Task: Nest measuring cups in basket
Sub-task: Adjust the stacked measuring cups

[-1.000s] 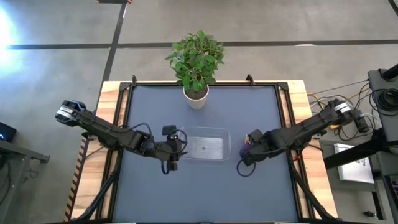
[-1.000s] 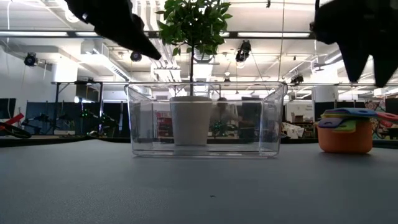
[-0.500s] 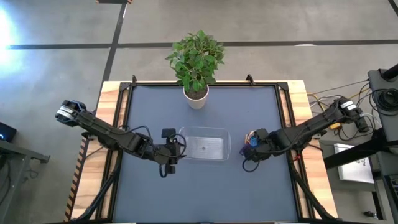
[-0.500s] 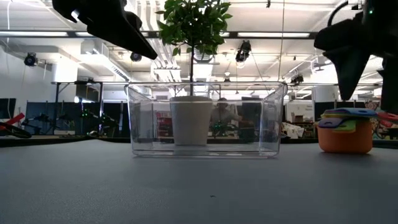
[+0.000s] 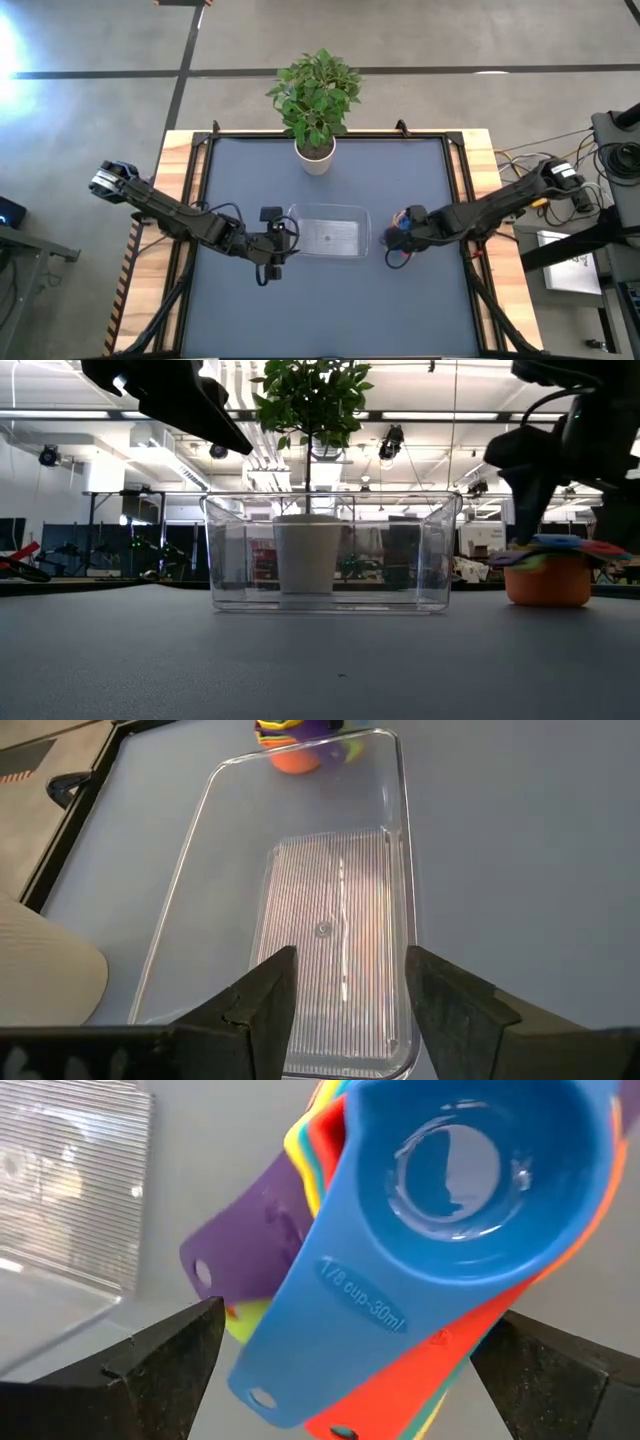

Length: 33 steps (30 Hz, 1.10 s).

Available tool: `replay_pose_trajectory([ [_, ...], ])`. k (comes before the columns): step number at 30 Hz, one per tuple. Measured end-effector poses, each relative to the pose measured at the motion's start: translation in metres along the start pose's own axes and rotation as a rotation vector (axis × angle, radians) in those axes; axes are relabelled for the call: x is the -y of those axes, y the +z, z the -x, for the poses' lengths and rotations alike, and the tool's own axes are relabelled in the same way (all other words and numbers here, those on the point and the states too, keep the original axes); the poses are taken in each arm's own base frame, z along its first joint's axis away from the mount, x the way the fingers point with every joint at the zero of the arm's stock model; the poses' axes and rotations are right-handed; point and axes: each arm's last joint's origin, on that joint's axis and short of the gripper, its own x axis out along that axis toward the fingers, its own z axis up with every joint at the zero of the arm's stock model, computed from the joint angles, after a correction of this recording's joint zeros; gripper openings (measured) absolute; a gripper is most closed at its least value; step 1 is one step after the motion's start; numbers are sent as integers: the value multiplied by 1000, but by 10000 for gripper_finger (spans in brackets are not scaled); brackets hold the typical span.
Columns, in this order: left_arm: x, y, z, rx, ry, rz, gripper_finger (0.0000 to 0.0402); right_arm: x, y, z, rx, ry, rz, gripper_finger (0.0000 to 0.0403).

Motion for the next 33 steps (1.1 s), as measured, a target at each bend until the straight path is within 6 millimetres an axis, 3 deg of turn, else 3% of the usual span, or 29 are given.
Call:
replay_pose_trajectory([
  [8,1,5,0,39,-19,20,170,-12,1,-4,16,-9,13,386],
  [16,1,7,1,50,-37,39,170,-10,4,8,32,46,-21,386],
  [25,2,7,2,47,-41,39,170,20,15,36,129,-37,-183,386],
  [33,2,7,2,48,-41,20,170,26,22,29,147,-57,-258,386],
])
